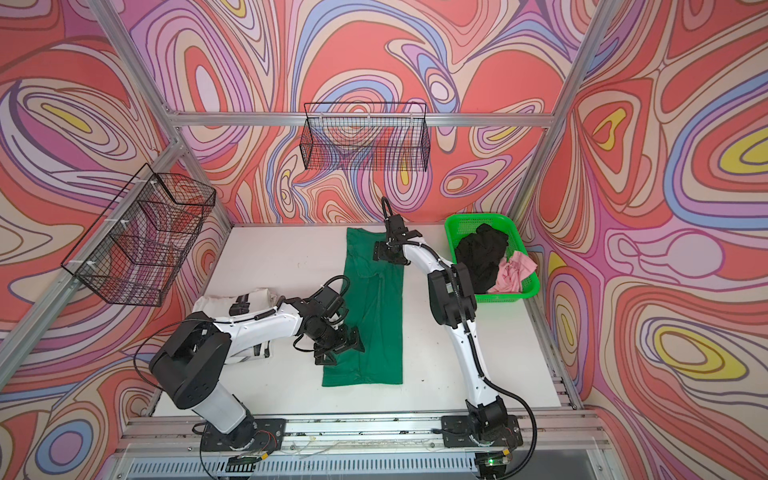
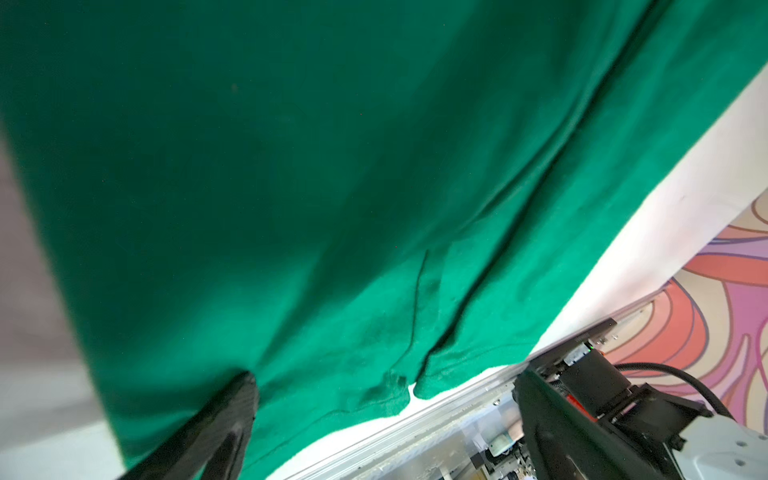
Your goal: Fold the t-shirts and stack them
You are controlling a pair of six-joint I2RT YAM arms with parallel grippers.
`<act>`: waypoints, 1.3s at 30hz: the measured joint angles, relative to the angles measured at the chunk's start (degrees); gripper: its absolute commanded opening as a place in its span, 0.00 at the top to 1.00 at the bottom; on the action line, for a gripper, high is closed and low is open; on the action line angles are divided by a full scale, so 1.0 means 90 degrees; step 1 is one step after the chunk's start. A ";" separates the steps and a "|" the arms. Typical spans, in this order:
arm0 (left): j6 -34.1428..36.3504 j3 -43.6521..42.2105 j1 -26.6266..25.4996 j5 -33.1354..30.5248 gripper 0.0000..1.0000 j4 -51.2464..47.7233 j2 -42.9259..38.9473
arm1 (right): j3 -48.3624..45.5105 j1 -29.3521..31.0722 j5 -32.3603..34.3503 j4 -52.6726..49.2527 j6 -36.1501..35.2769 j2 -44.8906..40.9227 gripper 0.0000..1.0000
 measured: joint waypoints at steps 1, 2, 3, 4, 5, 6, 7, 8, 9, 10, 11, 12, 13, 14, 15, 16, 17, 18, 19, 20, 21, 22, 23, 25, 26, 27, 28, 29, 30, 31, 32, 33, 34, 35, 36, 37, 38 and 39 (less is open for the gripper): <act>-0.0039 -0.0022 -0.0022 -0.0017 0.00 0.0015 -0.0034 | -0.0010 0.0012 0.0070 -0.0049 -0.0022 -0.0022 0.14; -0.0073 -0.0061 -0.0027 -0.0049 0.00 0.0027 -0.0090 | -0.0073 0.0019 0.0168 -0.0097 -0.0039 -0.0080 0.13; -0.0092 -0.0095 -0.0039 -0.0117 0.00 -0.0002 -0.0153 | -0.0187 0.0017 0.0233 -0.0155 -0.0044 -0.0170 0.13; -0.0097 -0.0129 -0.0051 -0.0175 0.00 -0.0053 -0.0204 | -0.0308 0.0010 0.0287 -0.0211 -0.0044 -0.0262 0.12; -0.0112 -0.0165 -0.0051 -0.0240 0.00 -0.0148 -0.0291 | -0.0500 0.0012 0.0330 -0.0226 -0.0034 -0.0427 0.11; -0.0138 -0.0199 -0.0051 -0.0279 0.00 -0.0228 -0.0386 | -0.0726 0.0012 0.0362 -0.0248 -0.0024 -0.0629 0.11; -0.0160 -0.0228 -0.0051 -0.0284 0.00 -0.0255 -0.0464 | -0.0928 0.0012 0.0386 -0.0277 -0.0010 -0.0826 0.11; -0.0219 -0.0262 -0.0051 -0.0277 0.00 -0.0262 -0.0578 | -0.1156 0.0012 0.0410 -0.0282 0.0007 -0.1078 0.11; -0.0289 -0.0301 -0.0058 -0.0255 0.00 -0.0253 -0.0714 | -0.1394 0.0024 0.0432 -0.0277 0.0027 -0.1355 0.10; -0.0345 -0.0340 -0.0063 -0.0226 0.00 -0.0228 -0.0831 | -0.1605 0.0046 0.0449 -0.0267 0.0044 -0.1620 0.10; -0.0432 -0.0396 -0.0078 -0.0187 0.00 -0.0206 -0.1013 | -0.1875 0.0080 0.0464 -0.0221 0.0070 -0.1943 0.10; -0.0495 -0.0457 -0.0092 -0.0146 0.00 -0.0182 -0.1205 | -0.2188 0.0136 0.0486 -0.0148 0.0112 -0.2293 0.10; -0.0539 -0.0486 -0.0102 -0.0131 0.00 -0.0187 -0.1360 | -0.2467 0.0197 0.0500 -0.0117 0.0148 -0.2613 0.10; -0.0561 -0.0508 -0.0104 -0.0131 0.00 -0.0194 -0.1581 | -0.2832 0.0291 0.0508 -0.0051 0.0189 -0.3011 0.10; -0.0561 -0.0510 -0.0114 -0.0153 0.00 -0.0240 -0.1807 | -0.3177 0.0396 0.0525 0.0022 0.0236 -0.3361 0.10; -0.0534 -0.0510 -0.0112 -0.0182 0.00 -0.0299 -0.1994 | -0.3478 0.0495 0.0546 0.0051 0.0284 -0.3655 0.10; -0.0461 -0.0510 -0.0083 -0.0223 0.00 -0.0403 -0.2239 | -0.3842 0.0610 0.0578 0.0109 0.0345 -0.3985 0.10; -0.0374 -0.0510 -0.0015 -0.0262 0.00 -0.0542 -0.2465 | -0.4216 0.0731 0.0614 0.0151 0.0430 -0.4303 0.10; -0.0282 -0.0517 0.0066 -0.0296 0.00 -0.0658 -0.2628 | -0.4566 0.0845 0.0644 0.0172 0.0503 -0.4578 0.10; -0.0158 -0.0554 0.0221 -0.0313 0.00 -0.0775 -0.2815 | -0.4974 0.0979 0.0680 0.0182 0.0595 -0.4891 0.10; -0.0032 -0.0631 0.0408 -0.0333 0.00 -0.0901 -0.2987 | -0.5425 0.1137 0.0716 0.0175 0.0731 -0.5226 0.10; 0.0063 -0.0721 0.0556 -0.0340 0.00 -0.0986 -0.3118 | -0.5782 0.1268 0.0746 0.0148 0.0855 -0.5489 0.10; 0.0175 -0.0874 0.0741 -0.0352 0.00 -0.1095 -0.3286 | -0.6181 0.1430 0.0775 0.0136 0.1018 -0.5782 0.10; 0.0325 -0.1178 0.0928 -0.0369 0.01 -0.1299 -0.3553 | -0.6873 0.1741 0.0821 0.0100 0.1365 -0.6292 0.10; 0.0374 -0.1379 0.0952 -0.0345 0.02 -0.1360 -0.3696 | -0.7232 0.1926 0.0835 0.0112 0.1586 -0.6557 0.11; 0.0420 -0.1528 0.0952 -0.0328 0.03 -0.1409 -0.3784 | -0.7541 0.2089 0.0843 0.0109 0.1792 -0.6785 0.11; 0.0432 -0.1715 0.0952 -0.0287 0.05 -0.1430 -0.3866 | -0.7871 0.2278 0.0838 0.0114 0.2038 -0.7023 0.12; 0.0442 -0.1909 0.0952 -0.0231 0.07 -0.1430 -0.3929 | -0.8187 0.2480 0.0821 0.0126 0.2302 -0.7254 0.13; 0.0444 -0.2050 0.0952 -0.0189 0.08 -0.1435 -0.3956 | -0.8432 0.2647 0.0821 0.0114 0.2531 -0.7427 0.13; 0.0440 -0.2225 0.0952 -0.0146 0.09 -0.1428 -0.3976 | -0.8672 0.2873 0.0831 0.0104 0.2812 -0.7592 0.14; 0.0440 -0.2365 0.0952 -0.0112 0.11 -0.1430 -0.3980 | -0.8857 0.3075 0.0852 0.0092 0.3062 -0.7715 0.16; 0.0435 -0.2489 0.0952 -0.0061 0.12 -0.1384 -0.3985 | -0.8978 0.3286 0.0879 0.0078 0.3303 -0.7796 0.17; 0.0432 -0.2640 0.0952 0.0000 0.14 -0.1333 -0.3990 | -0.9095 0.3534 0.0916 0.0058 0.3568 -0.7864 0.19; 0.0423 -0.2766 0.0952 0.0053 0.16 -0.1302 -0.3978 | -0.9177 0.3781 0.0954 0.0056 0.3803 -0.7900 0.22; 0.0420 -0.2834 0.0952 0.0097 0.16 -0.1290 -0.3956 | -0.9241 0.3980 0.0981 0.0053 0.4012 -0.7917 0.23; 0.0420 -0.2863 0.0952 0.0136 0.18 -0.1280 -0.3898 | -0.9311 0.4201 0.0993 0.0051 0.4245 -0.7922 0.24; 0.0420 -0.2861 0.0952 0.0172 0.19 -0.1241 -0.3820 | -0.9369 0.4359 0.0996 0.0049 0.4437 -0.7922 0.26; 0.0423 -0.2856 0.0952 0.0192 0.19 -0.1190 -0.3757 | -0.9420 0.4476 0.1005 0.0041 0.4609 -0.7922 0.27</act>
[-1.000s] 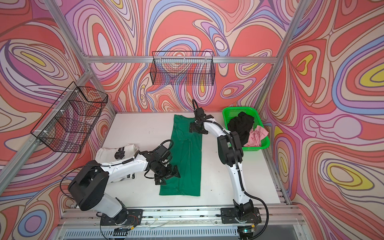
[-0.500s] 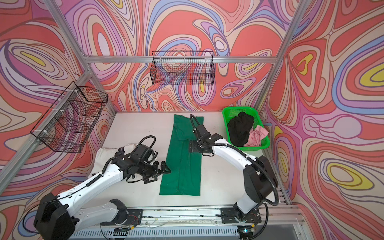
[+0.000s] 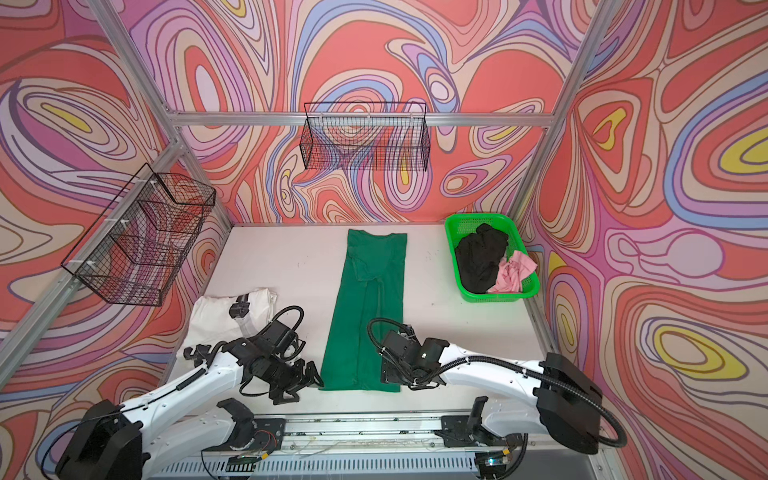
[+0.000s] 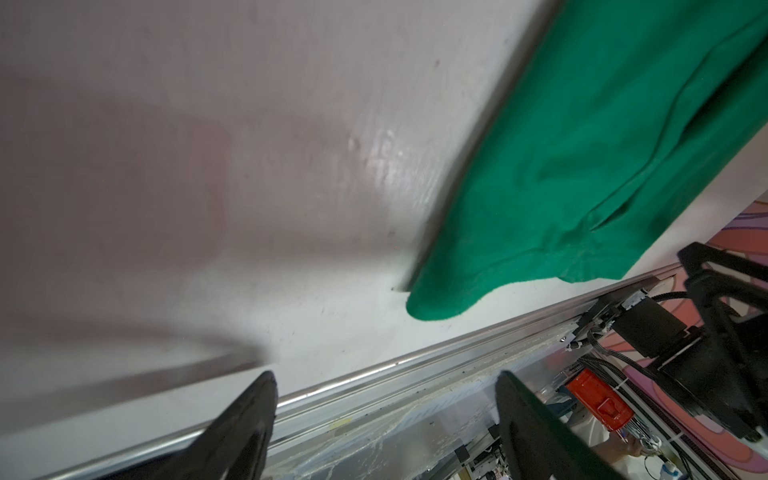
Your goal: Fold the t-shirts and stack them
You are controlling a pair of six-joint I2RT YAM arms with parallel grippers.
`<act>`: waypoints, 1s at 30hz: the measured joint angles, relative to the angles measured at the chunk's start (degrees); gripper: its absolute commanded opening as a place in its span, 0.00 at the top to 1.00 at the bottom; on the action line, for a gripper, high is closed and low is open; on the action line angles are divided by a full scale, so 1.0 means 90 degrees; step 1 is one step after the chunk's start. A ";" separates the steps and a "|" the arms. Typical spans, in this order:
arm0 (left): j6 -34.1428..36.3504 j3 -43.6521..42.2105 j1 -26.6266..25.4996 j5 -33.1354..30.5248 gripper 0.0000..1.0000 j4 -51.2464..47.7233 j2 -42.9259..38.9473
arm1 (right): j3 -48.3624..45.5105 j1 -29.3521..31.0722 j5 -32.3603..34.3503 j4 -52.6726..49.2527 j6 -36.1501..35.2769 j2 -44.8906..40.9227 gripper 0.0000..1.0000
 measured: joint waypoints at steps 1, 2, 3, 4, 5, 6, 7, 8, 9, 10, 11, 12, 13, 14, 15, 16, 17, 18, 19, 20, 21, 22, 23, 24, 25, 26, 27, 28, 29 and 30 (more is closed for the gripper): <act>0.0002 0.0017 0.0000 0.0022 0.21 0.0044 0.0083 | -0.0056 0.0112 0.0010 -0.0007 0.0189 0.0002 0.28; 0.0007 0.0034 0.0000 0.0027 0.21 0.0085 0.0165 | -0.0097 0.0194 0.0015 -0.0005 0.0333 0.0002 0.30; 0.0012 0.0049 0.0000 0.0022 0.23 0.0112 0.0221 | -0.0134 0.0255 0.0012 0.0007 0.0461 0.0002 0.32; 0.0015 0.0068 0.0000 0.0017 0.25 0.0126 0.0291 | -0.0170 0.0308 0.0012 0.0010 0.0580 0.0005 0.34; 0.0019 0.0085 0.0000 -0.0002 0.26 0.0134 0.0352 | -0.0211 0.0352 0.0012 0.0029 0.0695 0.0005 0.35; 0.0024 0.0102 0.0000 -0.0029 0.28 0.0129 0.0413 | -0.0240 0.0386 0.0017 0.0036 0.0787 0.0005 0.36; 0.0041 0.0129 0.0000 -0.0056 0.31 0.0126 0.0495 | -0.0277 0.0420 0.0017 0.0056 0.0877 0.0005 0.38; 0.0049 0.0180 0.0000 -0.0095 0.32 0.0090 0.0588 | -0.0311 0.0449 0.0017 0.0085 0.0947 0.0005 0.39; 0.0066 0.0250 0.0000 -0.0131 0.33 0.0080 0.0682 | -0.0359 0.0471 0.0010 0.0126 0.1015 0.0005 0.40; 0.0070 0.0338 0.0000 -0.0163 0.35 0.0087 0.0780 | -0.0398 0.0486 0.0010 0.0153 0.1071 0.0010 0.41; 0.0075 0.0413 0.0000 -0.0192 0.37 0.0092 0.0848 | -0.0432 0.0491 0.0010 0.0177 0.1107 0.0015 0.42; 0.0087 0.0483 0.0000 -0.0214 0.38 0.0109 0.0913 | -0.0454 0.0493 0.0010 0.0189 0.1141 0.0029 0.42; 0.0092 0.0537 0.0000 -0.0243 0.39 0.0121 0.0971 | -0.0476 0.0493 0.0010 0.0219 0.1171 0.0039 0.43; 0.0097 0.0568 0.0000 -0.0262 0.40 0.0124 0.1015 | -0.0488 0.0495 0.0010 0.0238 0.1195 0.0044 0.43; 0.0109 0.0602 0.0000 -0.0289 0.40 0.0134 0.1073 | -0.0510 0.0495 0.0012 0.0262 0.1214 0.0044 0.44; 0.0114 0.0629 0.0000 -0.0316 0.40 0.0138 0.1139 | -0.0532 0.0495 0.0015 0.0287 0.1234 0.0044 0.45; 0.0114 0.0644 -0.0002 -0.0330 0.41 0.0136 0.1185 | -0.0554 0.0495 0.0017 0.0301 0.1253 0.0044 0.46; 0.0114 0.0665 -0.0012 -0.0357 0.43 0.0138 0.1243 | -0.0573 0.0495 0.0024 0.0323 0.1263 0.0041 0.47; 0.0114 0.0687 -0.0029 -0.0374 0.45 0.0143 0.1302 | -0.0590 0.0495 0.0032 0.0352 0.1265 0.0041 0.48; 0.0114 0.0709 -0.0049 -0.0393 0.47 0.0153 0.1343 | -0.0605 0.0495 0.0034 0.0386 0.1273 0.0041 0.49; 0.0117 0.0738 -0.0087 -0.0415 0.48 0.0158 0.1404 | -0.0612 0.0495 0.0036 0.0413 0.1273 0.0046 0.50; 0.0114 0.0777 -0.0138 -0.0427 0.50 0.0160 0.1479 | -0.0612 0.0495 0.0036 0.0440 0.1268 0.0053 0.51; 0.0114 0.0806 -0.0182 -0.0442 0.51 0.0170 0.1542 | -0.0612 0.0495 0.0036 0.0469 0.1260 0.0066 0.52; 0.0114 0.0835 -0.0231 -0.0464 0.52 0.0202 0.1627 | -0.0612 0.0495 0.0036 0.0503 0.1256 0.0090 0.53; 0.0114 0.0857 -0.0274 -0.0483 0.52 0.0219 0.1705 | -0.0607 0.0495 0.0044 0.0515 0.1243 0.0117 0.53; 0.0114 0.0869 -0.0313 -0.0498 0.53 0.0236 0.1768 | -0.0600 0.0495 0.0051 0.0527 0.1231 0.0131 0.54; 0.0112 0.0901 -0.0357 -0.0508 0.53 0.0240 0.1836 | -0.0590 0.0495 0.0063 0.0532 0.1214 0.0151 0.55; 0.0112 0.0935 -0.0401 -0.0527 0.53 0.0240 0.1882 | -0.0580 0.0495 0.0087 0.0544 0.1192 0.0168 0.56; 0.0112 0.0967 -0.0437 -0.0546 0.53 0.0238 0.1911 | -0.0578 0.0495 0.0109 0.0549 0.1183 0.0180 0.57; 0.0112 0.1010 -0.0493 -0.0593 0.53 0.0231 0.1953 | -0.0571 0.0495 0.0129 0.0551 0.1166 0.0189 0.58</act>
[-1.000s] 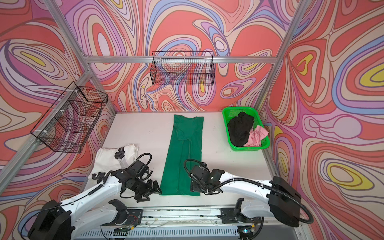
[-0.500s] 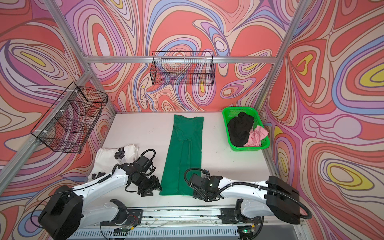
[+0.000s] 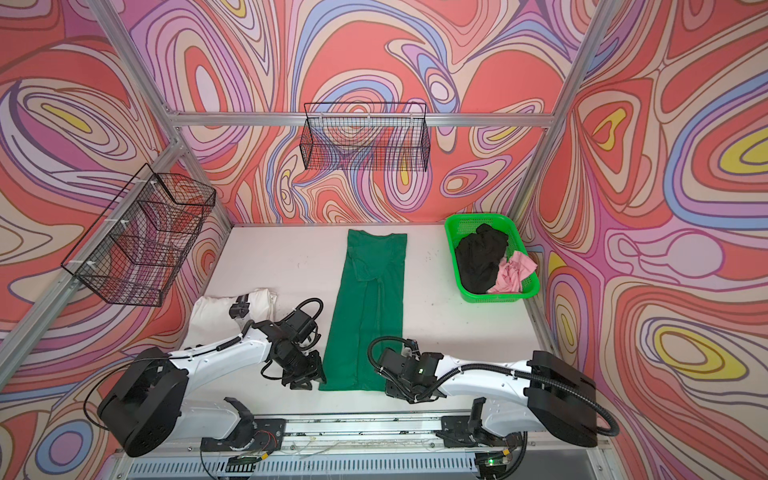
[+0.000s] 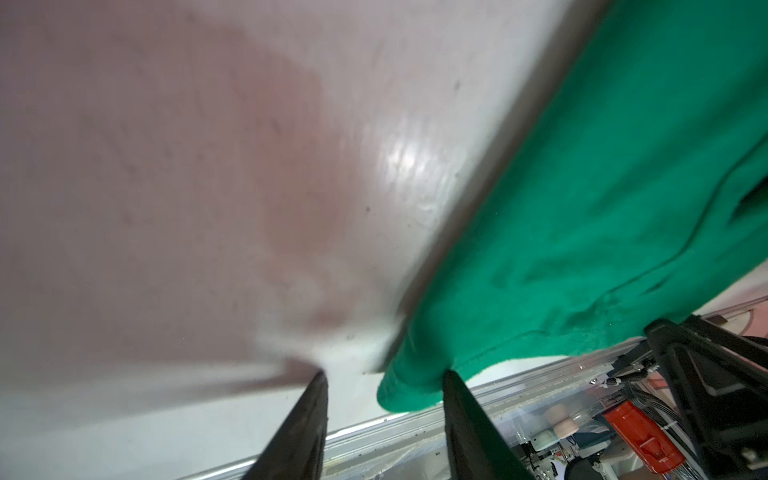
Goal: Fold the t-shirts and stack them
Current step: 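Grasp the near end corners of the green strip with both grippers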
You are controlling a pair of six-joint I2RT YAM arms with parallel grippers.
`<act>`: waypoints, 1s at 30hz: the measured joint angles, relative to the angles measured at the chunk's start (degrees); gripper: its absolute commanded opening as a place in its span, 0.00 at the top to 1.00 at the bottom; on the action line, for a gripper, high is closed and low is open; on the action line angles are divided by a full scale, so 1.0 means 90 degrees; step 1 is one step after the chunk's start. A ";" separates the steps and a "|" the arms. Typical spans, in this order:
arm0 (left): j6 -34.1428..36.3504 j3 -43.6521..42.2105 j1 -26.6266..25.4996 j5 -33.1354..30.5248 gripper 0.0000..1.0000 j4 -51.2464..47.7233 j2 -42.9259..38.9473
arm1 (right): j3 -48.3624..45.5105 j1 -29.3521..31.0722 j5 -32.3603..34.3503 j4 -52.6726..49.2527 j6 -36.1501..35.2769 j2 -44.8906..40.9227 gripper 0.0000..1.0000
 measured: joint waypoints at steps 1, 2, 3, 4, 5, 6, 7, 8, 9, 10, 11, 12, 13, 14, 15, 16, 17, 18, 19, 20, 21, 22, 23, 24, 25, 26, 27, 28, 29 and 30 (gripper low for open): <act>0.0000 0.0039 -0.0051 -0.0058 0.54 -0.0002 0.0039 | 0.0002 -0.0002 0.0019 0.0010 -0.0024 0.0015 0.59; 0.0000 0.0061 -0.0090 -0.0090 0.56 -0.0005 0.0061 | 0.0007 -0.0002 0.0027 0.0017 -0.0039 0.0027 0.61; -0.0005 0.0075 -0.0136 -0.0134 0.57 -0.0007 0.0078 | 0.0012 -0.0005 0.0027 0.0024 -0.0066 0.0046 0.62; -0.0015 0.0078 -0.0175 -0.0160 0.58 -0.0005 0.0083 | 0.0015 -0.0017 0.0029 0.0056 -0.0092 0.0068 0.62; -0.0027 0.0078 -0.0204 -0.0197 0.59 -0.0005 0.0083 | 0.0027 -0.0022 0.0029 0.0070 -0.0119 0.0090 0.62; -0.0056 0.0078 -0.0238 -0.0228 0.60 0.0000 0.0083 | 0.0041 -0.0036 0.0024 0.0097 -0.0151 0.0119 0.63; -0.0073 0.0078 -0.0265 -0.0250 0.64 0.0000 0.0083 | 0.0061 -0.0049 0.0024 0.0109 -0.0180 0.0148 0.65; -0.0097 0.0078 -0.0282 -0.0262 0.67 0.0007 0.0083 | 0.0073 -0.0063 0.0024 0.0138 -0.0219 0.0177 0.66; -0.0119 0.0073 -0.0304 -0.0277 0.69 0.0015 0.0092 | 0.0080 -0.0080 0.0022 0.0165 -0.0253 0.0202 0.67; -0.0124 0.0070 -0.0313 -0.0277 0.70 0.0019 0.0097 | 0.0085 -0.0087 0.0022 0.0180 -0.0279 0.0214 0.67; -0.0136 0.0070 -0.0328 -0.0277 0.70 0.0027 0.0114 | 0.0085 -0.0097 0.0019 0.0209 -0.0306 0.0223 0.68; -0.0155 0.0070 -0.0340 -0.0272 0.71 0.0039 0.0134 | 0.0085 -0.0100 0.0017 0.0236 -0.0318 0.0236 0.70; -0.0170 0.0070 -0.0345 -0.0272 0.71 0.0046 0.0136 | 0.0085 -0.0102 0.0017 0.0270 -0.0335 0.0248 0.72; -0.0189 0.0068 -0.0355 -0.0272 0.72 0.0056 0.0136 | 0.0085 -0.0104 0.0005 0.0304 -0.0357 0.0265 0.72; -0.0221 0.0063 -0.0355 -0.0267 0.74 0.0070 0.0138 | 0.0085 -0.0104 -0.0002 0.0340 -0.0376 0.0287 0.73; -0.0236 0.0056 -0.0355 -0.0265 0.76 0.0080 0.0138 | 0.0092 -0.0104 -0.0007 0.0357 -0.0398 0.0304 0.74; -0.0250 0.0046 -0.0355 -0.0262 0.77 0.0095 0.0138 | 0.0097 -0.0104 -0.0017 0.0389 -0.0415 0.0323 0.76; -0.0267 0.0041 -0.0357 -0.0255 0.77 0.0114 0.0138 | 0.0100 -0.0104 -0.0024 0.0413 -0.0432 0.0335 0.77; -0.0282 0.0041 -0.0362 -0.0250 0.78 0.0129 0.0143 | 0.0100 -0.0104 -0.0032 0.0430 -0.0440 0.0338 0.78; -0.0289 0.0041 -0.0367 -0.0245 0.81 0.0148 0.0158 | 0.0097 -0.0104 -0.0039 0.0437 -0.0452 0.0340 0.78; -0.0294 0.0044 -0.0379 -0.0228 0.82 0.0165 0.0175 | 0.0097 -0.0104 -0.0046 0.0437 -0.0457 0.0340 0.79; -0.0296 0.0046 -0.0386 -0.0216 0.83 0.0187 0.0189 | 0.0097 -0.0109 -0.0051 0.0440 -0.0457 0.0340 0.80; -0.0296 0.0049 -0.0396 -0.0199 0.83 0.0206 0.0214 | 0.0092 -0.0119 -0.0056 0.0442 -0.0457 0.0340 0.81; -0.0299 0.0061 -0.0403 -0.0180 0.84 0.0216 0.0233 | 0.0087 -0.0119 -0.0056 0.0447 -0.0457 0.0340 0.84; -0.0299 0.0068 -0.0408 -0.0158 0.84 0.0228 0.0255 | 0.0080 -0.0121 -0.0058 0.0457 -0.0454 0.0335 0.85; -0.0299 0.0083 -0.0420 -0.0146 0.89 0.0236 0.0284 | 0.0063 -0.0124 -0.0066 0.0478 -0.0457 0.0330 0.87; -0.0313 0.0100 -0.0435 -0.0136 0.91 0.0243 0.0313 | 0.0046 -0.0129 -0.0075 0.0498 -0.0457 0.0323 0.89; -0.0313 0.0104 -0.0440 -0.0121 0.93 0.0257 0.0335 | 0.0036 -0.0129 -0.0083 0.0510 -0.0452 0.0316 0.90; -0.0313 0.0109 -0.0440 -0.0104 0.95 0.0272 0.0350 | 0.0019 -0.0129 -0.0092 0.0529 -0.0454 0.0304 0.92; -0.0316 0.0112 -0.0440 -0.0102 0.98 0.0274 0.0352 | 0.0005 -0.0129 -0.0095 0.0539 -0.0457 0.0284 0.95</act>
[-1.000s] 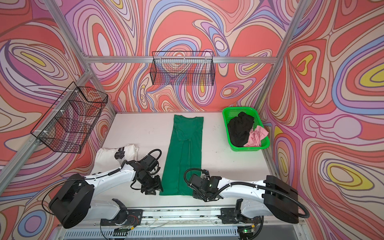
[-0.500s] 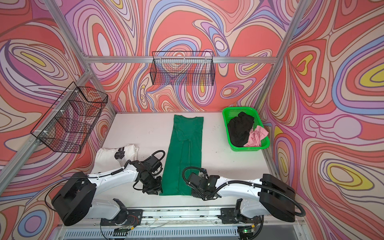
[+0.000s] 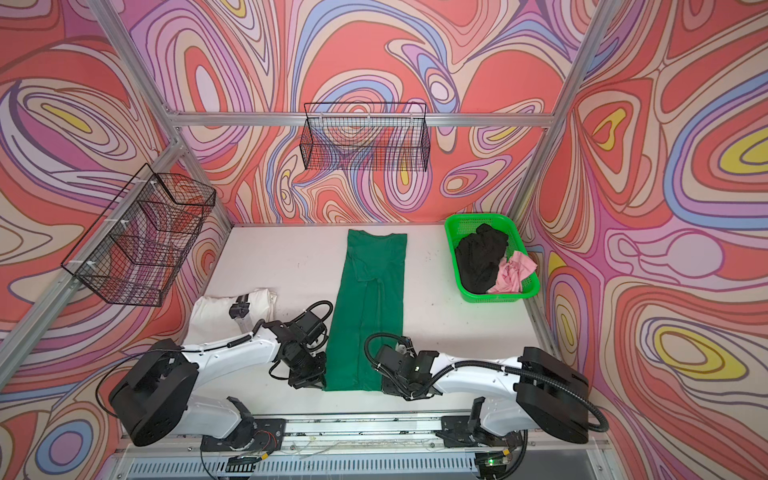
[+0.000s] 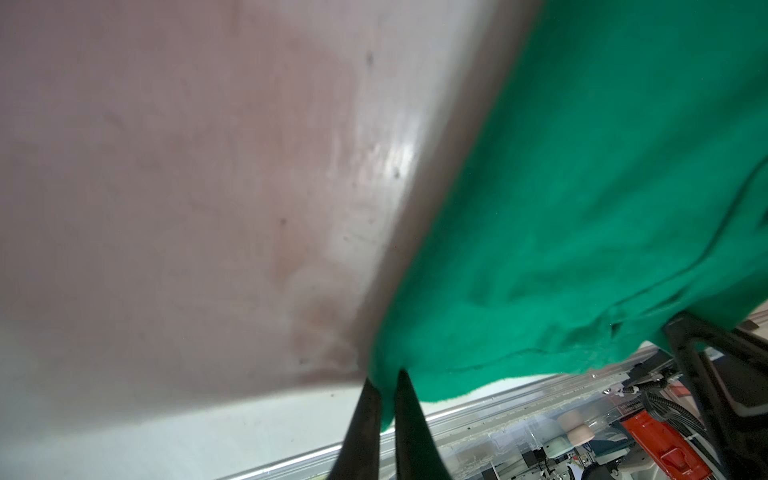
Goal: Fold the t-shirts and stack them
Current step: 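Grasp the near end corners of the green strip with both grippers, then lift the near end and fold it toward the far end with both grippers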
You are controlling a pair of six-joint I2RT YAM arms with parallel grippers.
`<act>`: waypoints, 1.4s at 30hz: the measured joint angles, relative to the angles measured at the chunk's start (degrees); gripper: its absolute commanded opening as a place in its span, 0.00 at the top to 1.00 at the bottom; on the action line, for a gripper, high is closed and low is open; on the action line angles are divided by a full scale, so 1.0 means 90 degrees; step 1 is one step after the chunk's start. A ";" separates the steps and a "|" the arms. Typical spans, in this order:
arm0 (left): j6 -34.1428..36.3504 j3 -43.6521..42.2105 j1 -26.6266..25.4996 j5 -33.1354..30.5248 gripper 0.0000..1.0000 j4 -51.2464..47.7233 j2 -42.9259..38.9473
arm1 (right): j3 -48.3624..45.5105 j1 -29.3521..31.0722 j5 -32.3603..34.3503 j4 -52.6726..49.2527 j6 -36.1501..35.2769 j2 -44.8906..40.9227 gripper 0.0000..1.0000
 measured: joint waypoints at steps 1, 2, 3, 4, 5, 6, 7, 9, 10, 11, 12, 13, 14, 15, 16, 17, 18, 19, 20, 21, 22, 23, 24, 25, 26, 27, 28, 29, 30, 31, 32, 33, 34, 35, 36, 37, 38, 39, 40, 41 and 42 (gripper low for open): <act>0.0000 0.0002 0.0000 -0.0002 1.00 -0.0002 0.0000 | -0.0012 0.0000 -0.0002 0.0007 0.0005 -0.0019 0.98; 0.0002 0.0002 -0.0005 -0.0002 1.00 -0.0005 -0.0002 | -0.0034 0.0000 -0.0002 0.0022 0.0024 -0.0053 1.00; -0.0002 0.0005 -0.0019 -0.0007 1.00 -0.0002 -0.0010 | -0.0056 0.0000 -0.0005 0.0017 0.0005 -0.0092 1.00; -0.0005 0.0005 -0.0036 -0.0024 1.00 0.0002 -0.0019 | -0.0083 0.0000 -0.0002 0.0012 0.0010 -0.0129 1.00; -0.0024 0.0005 -0.0068 -0.0044 1.00 0.0007 -0.0046 | -0.0107 0.0000 0.0000 -0.0010 0.0010 -0.0175 1.00; -0.0049 0.0002 -0.0102 -0.0073 1.00 0.0010 -0.0070 | -0.0126 0.0000 0.0000 -0.0039 0.0012 -0.0221 1.00; -0.0078 0.0002 -0.0158 -0.0126 1.00 0.0017 -0.0104 | -0.0138 0.0000 0.0000 -0.0075 0.0012 -0.0262 1.00; -0.0192 0.0002 -0.0289 -0.0219 1.00 0.0039 -0.0214 | -0.0141 0.0000 0.0012 -0.0187 0.0012 -0.0374 1.00; -0.0245 0.0002 -0.0340 -0.0243 1.00 0.0041 -0.0277 | -0.0141 0.0000 0.0024 -0.0233 0.0012 -0.0430 1.00; -0.0306 0.0002 -0.0384 -0.0260 1.00 0.0039 -0.0352 | -0.0141 -0.0002 0.0051 -0.0296 0.0012 -0.0512 1.00; -0.0355 0.0005 -0.0415 -0.0284 1.00 0.0036 -0.0430 | -0.0138 -0.0005 0.0080 -0.0359 0.0012 -0.0590 1.00; -0.0396 0.0012 -0.0430 -0.0299 1.00 0.0027 -0.0522 | -0.0134 -0.0012 0.0107 -0.0418 0.0010 -0.0656 1.00; -0.0449 0.0036 -0.0442 -0.0340 1.00 0.0000 -0.0646 | -0.0119 -0.0015 0.0129 -0.0483 0.0010 -0.0733 1.00; -0.0491 0.0085 -0.0444 -0.0367 1.00 -0.0046 -0.0780 | -0.0090 -0.0032 0.0163 -0.0554 0.0007 -0.0816 1.00; -0.0522 0.0134 -0.0447 -0.0401 1.00 -0.0073 -0.0886 | -0.0061 -0.0049 0.0185 -0.0610 0.0007 -0.0877 1.00; -0.0551 0.0216 -0.0449 -0.0440 1.00 -0.0126 -0.1015 | -0.0029 -0.0078 0.0214 -0.0665 0.0002 -0.0942 1.00; -0.0576 0.0291 -0.0449 -0.0471 1.00 -0.0160 -0.1105 | 0.0022 -0.0121 0.0238 -0.0746 -0.0015 -0.1008 1.00; -0.0597 0.0372 -0.0449 -0.0500 1.00 -0.0194 -0.1175 | 0.0078 -0.0182 0.0255 -0.0828 -0.0044 -0.1059 1.00; -0.0619 0.0449 -0.0449 -0.0517 1.00 -0.0231 -0.1234 | 0.0155 -0.0257 0.0284 -0.0925 -0.0083 -0.1124 1.00; -0.0639 0.0517 -0.0449 -0.0537 1.00 -0.0255 -0.1277 | 0.0231 -0.0345 0.0306 -0.1008 -0.0131 -0.1185 1.00; -0.0646 0.0593 -0.0449 -0.0561 1.00 -0.0284 -0.1314 | 0.0330 -0.0454 0.0335 -0.1100 -0.0189 -0.1270 1.00; -0.0644 0.0665 -0.0449 -0.0583 1.00 -0.0330 -0.1331 | 0.0425 -0.0566 0.0355 -0.1171 -0.0250 -0.1355 1.00; -0.0641 0.0748 -0.0449 -0.0614 1.00 -0.0389 -0.1338 | 0.0500 -0.0670 0.0367 -0.1229 -0.0311 -0.1430 1.00; -0.0639 0.0850 -0.0449 -0.0653 1.00 -0.0454 -0.1338 | 0.0593 -0.0792 0.0386 -0.1292 -0.0386 -0.1513 1.00; -0.0636 0.0945 -0.0449 -0.0690 1.00 -0.0510 -0.1338 | 0.0690 -0.0937 0.0401 -0.1360 -0.0471 -0.1593 1.00; -0.0624 0.1037 -0.0449 -0.0721 1.00 -0.0554 -0.1338 | 0.0755 -0.1047 0.0413 -0.1401 -0.0549 -0.1637 1.00; -0.0617 0.1149 -0.0442 -0.0750 1.00 -0.0600 -0.1328 | 0.0850 -0.1195 0.0423 -0.1452 -0.0641 -0.1668 1.00; -0.0605 0.1239 -0.0432 -0.0772 1.00 -0.0614 -0.1311 | 0.0925 -0.1314 0.0430 -0.1479 -0.0733 -0.1673 1.00; -0.0578 0.1319 -0.0406 -0.0782 1.00 -0.0617 -0.1287 | 0.0993 -0.1409 0.0430 -0.1503 -0.0818 -0.1666 1.00; -0.0561 0.1394 -0.0369 -0.0792 1.00 -0.0624 -0.1251 | 0.1056 -0.1503 0.0430 -0.1523 -0.0901 -0.1651 1.00; -0.0520 0.1472 -0.0311 -0.0799 1.00 -0.0634 -0.1202 | 0.1127 -0.1600 0.0430 -0.1545 -0.1005 -0.1620 1.00; -0.0483 0.1535 -0.0255 -0.0804 1.00 -0.0641 -0.1158 | 0.1190 -0.1676 0.0427 -0.1552 -0.1088 -0.1579 1.00; -0.0454 0.1617 -0.0185 -0.0816 1.00 -0.0646 -0.1093 | 0.1258 -0.1766 0.0423 -0.1549 -0.1178 -0.1523 1.00; -0.0410 0.1722 -0.0121 -0.0823 1.00 -0.0658 -0.1015 | 0.1324 -0.1853 0.0413 -0.1549 -0.1273 -0.1457 1.00; -0.0372 0.1819 -0.0075 -0.0831 1.00 -0.0673 -0.0942 | 0.1375 -0.1936 0.0403 -0.1537 -0.1358 -0.1399 1.00; -0.0321 0.1950 -0.0022 -0.0838 1.00 -0.0678 -0.0848 | 0.1430 -0.2035 0.0391 -0.1532 -0.1457 -0.1333 1.00; -0.0272 0.2089 0.0036 -0.0838 1.00 -0.0680 -0.0758 | 0.1491 -0.2164 0.0352 -0.1525 -0.1562 -0.1243 1.00; -0.0223 0.2191 0.0078 -0.0838 1.00 -0.0680 -0.0690 | 0.1535 -0.2268 0.0308 -0.1511 -0.1649 -0.1173 1.00; -0.0163 0.2310 0.0141 -0.0838 1.00 -0.0675 -0.0607 | 0.1610 -0.2424 0.0250 -0.1489 -0.1768 -0.1069 1.00; -0.0112 0.2419 0.0214 -0.0821 1.00 -0.0665 -0.0520 | 0.1690 -0.2562 0.0209 -0.1472 -0.1872 -0.0971 1.00; -0.0061 0.2497 0.0279 -0.0809 1.00 -0.0656 -0.0442 | 0.1778 -0.2686 0.0160 -0.1455 -0.1970 -0.0879 1.00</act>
